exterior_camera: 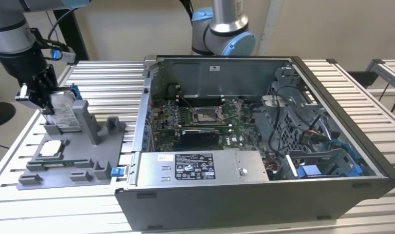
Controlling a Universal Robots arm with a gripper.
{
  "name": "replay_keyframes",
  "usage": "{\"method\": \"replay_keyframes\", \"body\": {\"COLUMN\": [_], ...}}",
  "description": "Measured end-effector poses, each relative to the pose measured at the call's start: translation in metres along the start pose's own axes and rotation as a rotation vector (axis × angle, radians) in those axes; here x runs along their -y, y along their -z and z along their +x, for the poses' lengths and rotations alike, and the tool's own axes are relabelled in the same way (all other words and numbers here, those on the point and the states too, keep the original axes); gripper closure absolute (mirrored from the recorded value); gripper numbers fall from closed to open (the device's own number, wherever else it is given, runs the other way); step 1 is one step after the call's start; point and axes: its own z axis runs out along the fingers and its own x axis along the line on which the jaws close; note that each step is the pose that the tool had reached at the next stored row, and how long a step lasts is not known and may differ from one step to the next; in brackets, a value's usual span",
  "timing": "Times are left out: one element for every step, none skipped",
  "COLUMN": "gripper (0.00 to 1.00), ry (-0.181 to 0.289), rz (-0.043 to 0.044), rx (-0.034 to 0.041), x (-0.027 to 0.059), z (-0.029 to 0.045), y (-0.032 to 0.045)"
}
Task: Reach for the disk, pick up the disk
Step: 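Pick up the disk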
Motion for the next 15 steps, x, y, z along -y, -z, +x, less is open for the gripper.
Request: {"method": "replay_keyframes", "body": {"gripper": [1.0, 1.0, 1.0, 1.0, 1.0, 1.0, 1.0, 1.0, 1.0, 1.0, 1.0, 1.0, 1.0, 1.0, 1.0], "ry": [0.0, 0.0, 0.0, 0.0, 0.0, 0.0, 0.0, 0.0, 0.0, 0.0, 0.0, 0.0, 0.0, 0.0, 0.0], "rz": [-0.0001, 0.0, 0.0, 0.0, 0.0, -0.0001, -0.0001, 0.0, 0.0, -0.0001, -0.0001, -0.0001, -0.0001, -0.0001, -0.0001], "rx": [0.0, -0.0001, -0.0001, -0.0001, 0.0, -0.0001, -0.0001, 0.0, 0.0, -0.0001, -0.0001, -0.0001, -0.0001, -0.0001, -0.0001], "x": [0.0, 0.0, 0.0, 0.0, 0.0, 0.0, 0.0, 0.0, 0.0, 0.0, 0.0, 0.0, 0.0, 0.0, 0.0], "z": [0.0, 0.0, 0.0, 0.0, 0.0, 0.0, 0.0, 0.0, 0.0, 0.0001, 0.0, 0.0, 0.0, 0.0, 0.0001], "y": [0.0, -0.0001, -0.0002, -0.0002, -0.0003, -0.0003, -0.0004, -0.0005, -0.0005, -0.0006, -0.0006, -0.0006, -0.0007, -0.0008, -0.0008]}}
